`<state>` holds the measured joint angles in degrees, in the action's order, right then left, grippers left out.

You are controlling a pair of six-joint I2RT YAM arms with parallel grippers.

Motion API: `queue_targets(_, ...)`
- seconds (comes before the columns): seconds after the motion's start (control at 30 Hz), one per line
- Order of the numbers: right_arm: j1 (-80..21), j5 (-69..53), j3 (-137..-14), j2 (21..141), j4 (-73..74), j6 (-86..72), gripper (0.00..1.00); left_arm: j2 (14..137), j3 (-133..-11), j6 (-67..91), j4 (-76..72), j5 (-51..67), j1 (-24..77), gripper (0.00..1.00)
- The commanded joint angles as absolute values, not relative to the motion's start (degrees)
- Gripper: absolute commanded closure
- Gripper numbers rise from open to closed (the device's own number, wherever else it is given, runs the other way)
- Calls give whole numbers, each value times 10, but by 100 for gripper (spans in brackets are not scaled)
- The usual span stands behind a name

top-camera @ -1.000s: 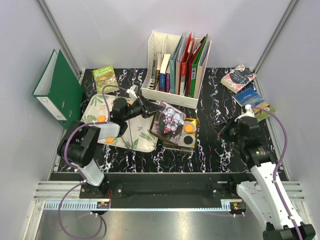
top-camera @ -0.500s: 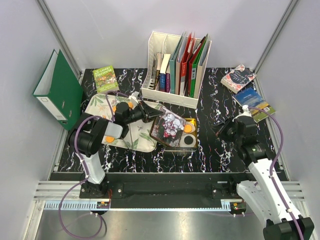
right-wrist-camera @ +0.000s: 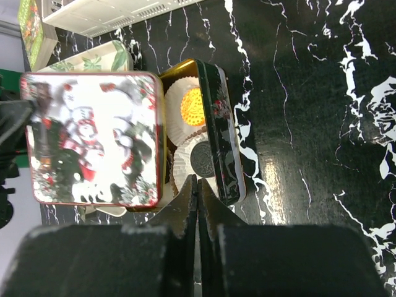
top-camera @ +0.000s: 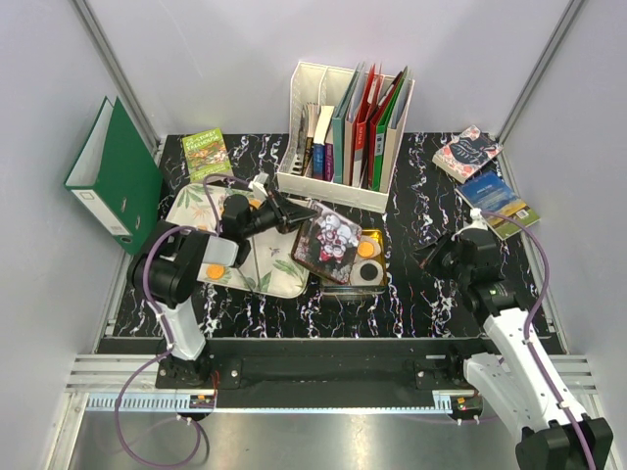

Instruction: Pack the cookies

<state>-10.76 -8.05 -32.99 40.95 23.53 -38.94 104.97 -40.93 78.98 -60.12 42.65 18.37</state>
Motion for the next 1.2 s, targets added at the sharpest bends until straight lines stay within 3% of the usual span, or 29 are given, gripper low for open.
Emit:
queue_targets(0.0,-109,-87,-317,415,202,-393,100,1000,-452,814,-646,429,178,100)
queue_targets(0.17,-109,-98,-304,418,190,-389,100,977,-447,845,-680,415,178,100)
queue_targets(0.23,-109,-110,-299,421,176,-388,94,968,-427,860,-697,407,179,100)
queue_targets(0.3,-109,-140,-291,429,151,-388,83,961,-407,882,-732,389,179,100)
queue_targets(0.33,-109,-148,-288,433,143,-392,69,959,-384,889,-746,383,180,100)
queue_targets(0.37,-109,-166,-282,443,135,-395,61,958,-372,896,-776,369,180,100)
queue_targets(0.43,-109,-179,-279,461,112,-399,52,959,-338,917,-821,355,182,100)
queue_targets(0.63,-109,-172,-278,494,97,-402,72,962,-281,919,-865,321,197,100)
queue_targets(1.17,-109,-172,-261,519,53,-404,80,1052,-248,903,-954,238,220,100)
